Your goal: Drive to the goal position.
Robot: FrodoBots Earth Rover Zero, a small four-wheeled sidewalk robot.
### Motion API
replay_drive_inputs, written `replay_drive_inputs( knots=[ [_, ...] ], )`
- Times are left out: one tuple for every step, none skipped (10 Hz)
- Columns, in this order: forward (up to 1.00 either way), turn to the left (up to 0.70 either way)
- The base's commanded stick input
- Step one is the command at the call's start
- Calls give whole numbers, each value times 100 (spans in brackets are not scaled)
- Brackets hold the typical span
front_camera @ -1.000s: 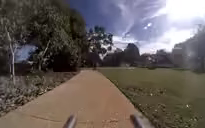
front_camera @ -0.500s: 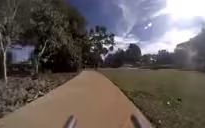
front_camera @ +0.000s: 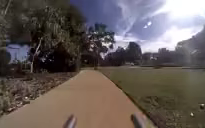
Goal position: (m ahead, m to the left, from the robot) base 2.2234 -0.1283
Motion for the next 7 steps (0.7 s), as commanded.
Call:
replay_drive_inputs(
  knots=[
    [100, 38],
    [100, 23],
    [100, 8],
    [100, 0],
    [100, 0],
    [100, 0],
    [100, 0]
  ],
)
